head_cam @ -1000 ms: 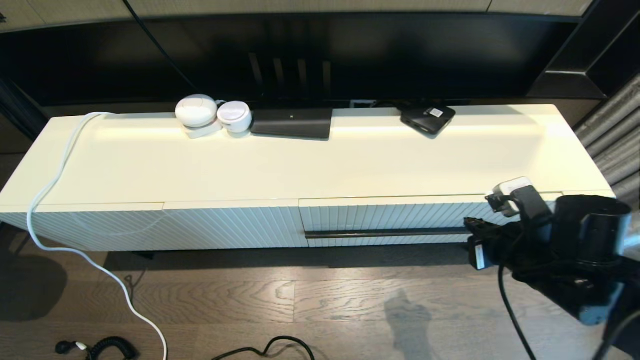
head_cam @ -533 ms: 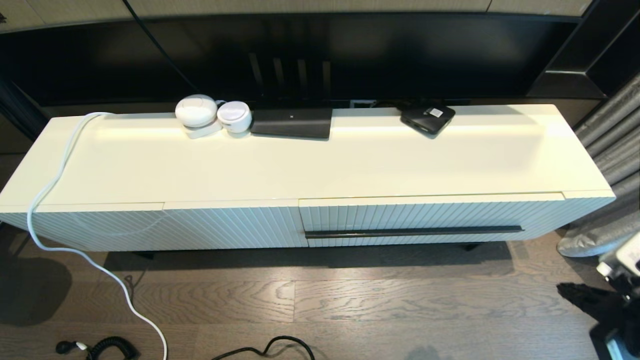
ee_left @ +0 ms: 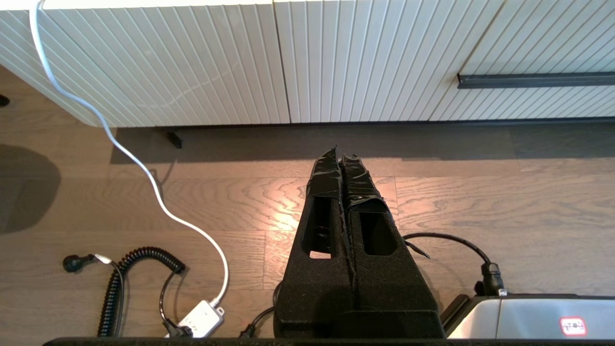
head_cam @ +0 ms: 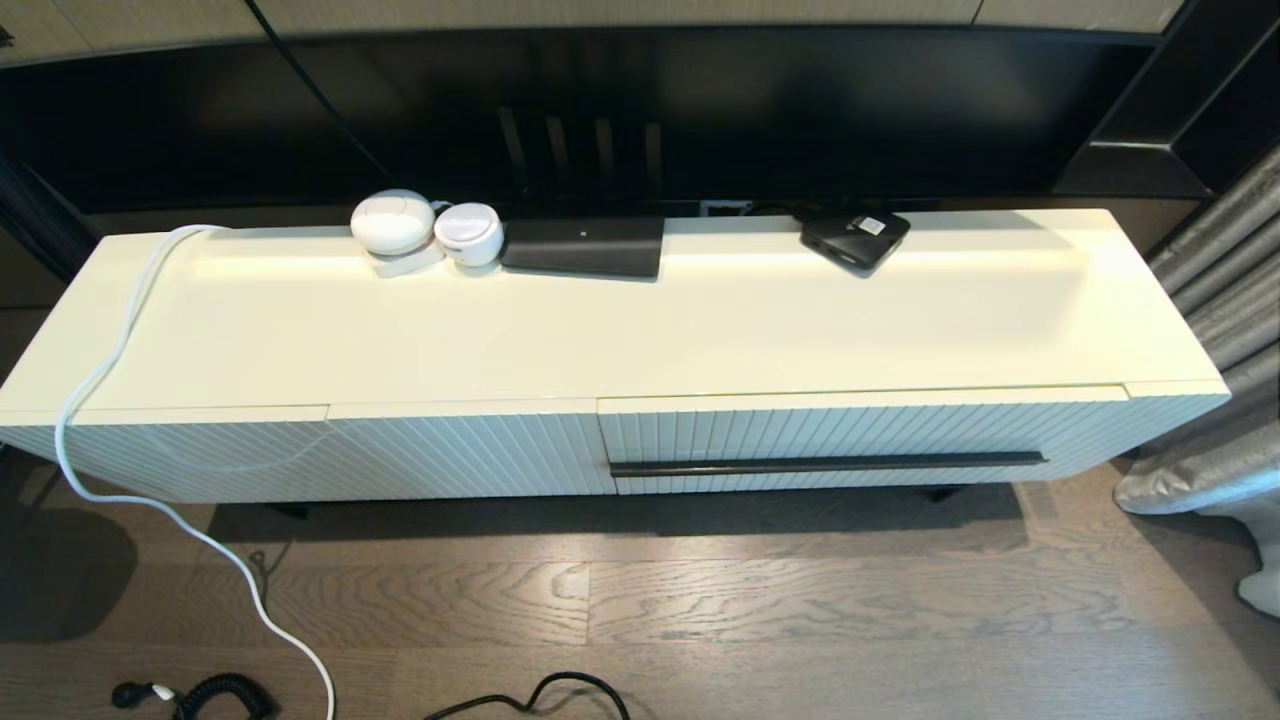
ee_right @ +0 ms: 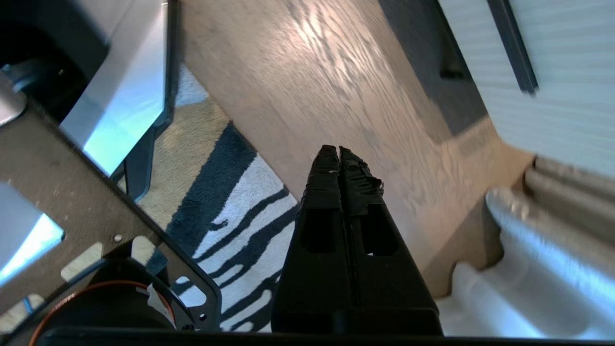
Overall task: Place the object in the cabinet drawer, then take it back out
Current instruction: Open the drawer
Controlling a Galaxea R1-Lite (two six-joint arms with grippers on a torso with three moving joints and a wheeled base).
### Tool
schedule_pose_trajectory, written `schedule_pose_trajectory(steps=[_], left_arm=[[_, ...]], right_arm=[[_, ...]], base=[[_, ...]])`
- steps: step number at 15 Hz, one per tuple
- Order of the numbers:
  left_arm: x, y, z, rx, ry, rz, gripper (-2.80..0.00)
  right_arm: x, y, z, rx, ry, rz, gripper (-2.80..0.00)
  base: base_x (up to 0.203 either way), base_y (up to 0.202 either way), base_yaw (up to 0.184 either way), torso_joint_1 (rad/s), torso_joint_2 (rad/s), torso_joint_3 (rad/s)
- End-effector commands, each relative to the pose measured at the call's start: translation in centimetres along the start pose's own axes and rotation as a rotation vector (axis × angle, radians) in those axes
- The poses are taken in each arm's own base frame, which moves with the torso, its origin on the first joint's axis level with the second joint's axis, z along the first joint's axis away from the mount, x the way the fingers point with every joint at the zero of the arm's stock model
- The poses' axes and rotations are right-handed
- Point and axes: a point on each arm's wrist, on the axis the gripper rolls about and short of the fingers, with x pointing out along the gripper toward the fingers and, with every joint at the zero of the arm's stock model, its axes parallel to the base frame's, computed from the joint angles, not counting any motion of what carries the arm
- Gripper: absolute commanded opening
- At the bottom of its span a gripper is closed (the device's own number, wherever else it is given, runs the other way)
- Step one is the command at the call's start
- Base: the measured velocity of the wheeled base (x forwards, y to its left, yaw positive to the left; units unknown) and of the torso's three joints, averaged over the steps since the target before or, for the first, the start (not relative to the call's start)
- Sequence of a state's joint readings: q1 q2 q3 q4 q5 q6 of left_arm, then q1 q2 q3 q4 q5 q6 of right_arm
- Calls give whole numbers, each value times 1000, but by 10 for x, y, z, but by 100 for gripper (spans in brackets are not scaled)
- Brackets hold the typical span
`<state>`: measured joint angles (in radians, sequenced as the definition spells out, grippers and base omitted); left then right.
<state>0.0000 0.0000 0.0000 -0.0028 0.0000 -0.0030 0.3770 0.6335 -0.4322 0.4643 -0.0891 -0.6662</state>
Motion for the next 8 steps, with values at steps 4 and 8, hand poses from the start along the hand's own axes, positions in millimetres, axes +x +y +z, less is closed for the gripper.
schedule_pose_trajectory(steps=[4,8], left_arm=[[0,0,0,0,1,0,-280],[0,0,0,0,1,0,-280]], right_arm=[[13,6,-4,-179,12,129,-280],[57,-23,18,-241,57,208,-280]], base=[[0,0,0,0,0,0],[0,0,0,0,0,0]])
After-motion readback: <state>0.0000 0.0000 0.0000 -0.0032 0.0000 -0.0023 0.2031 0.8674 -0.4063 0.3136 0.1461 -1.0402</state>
